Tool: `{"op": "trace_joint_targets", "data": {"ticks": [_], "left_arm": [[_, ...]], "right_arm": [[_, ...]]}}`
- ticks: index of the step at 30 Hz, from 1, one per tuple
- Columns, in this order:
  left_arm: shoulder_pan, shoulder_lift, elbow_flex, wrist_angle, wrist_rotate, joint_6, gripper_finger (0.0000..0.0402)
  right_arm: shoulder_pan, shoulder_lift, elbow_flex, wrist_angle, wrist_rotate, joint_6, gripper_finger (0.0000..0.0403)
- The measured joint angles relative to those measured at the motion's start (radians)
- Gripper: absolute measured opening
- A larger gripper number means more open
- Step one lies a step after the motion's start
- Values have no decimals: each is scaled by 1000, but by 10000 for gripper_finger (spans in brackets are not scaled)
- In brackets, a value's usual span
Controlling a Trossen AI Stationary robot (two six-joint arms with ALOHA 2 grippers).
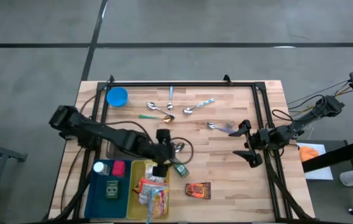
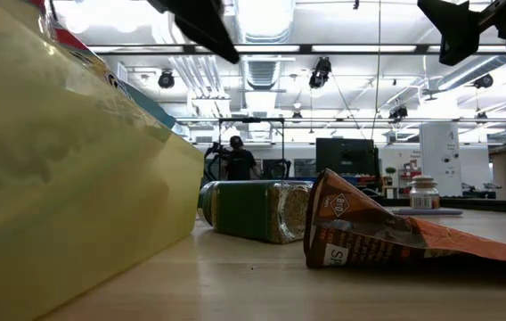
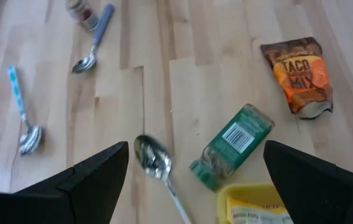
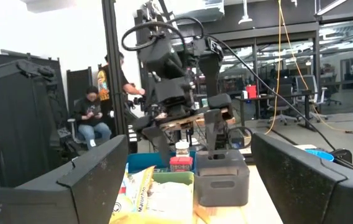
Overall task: Pick & Place Food Item
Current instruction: Put the green seasoning bottle into the blue bin
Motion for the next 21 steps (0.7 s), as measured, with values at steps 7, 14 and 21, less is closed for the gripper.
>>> {"op": "trace_joint_targets", "data": {"ticks": [7,14,21], "left_arm": [[-1,129,111,-2,21,114,375],[-2,213,126,1,67,178,375],[-3,283,125,55,165,191,375]], "right_arm": [[0,1,0,0,0,0,338],[0,1,0,0,0,0,338],[0,1,0,0,0,0,338]]}}
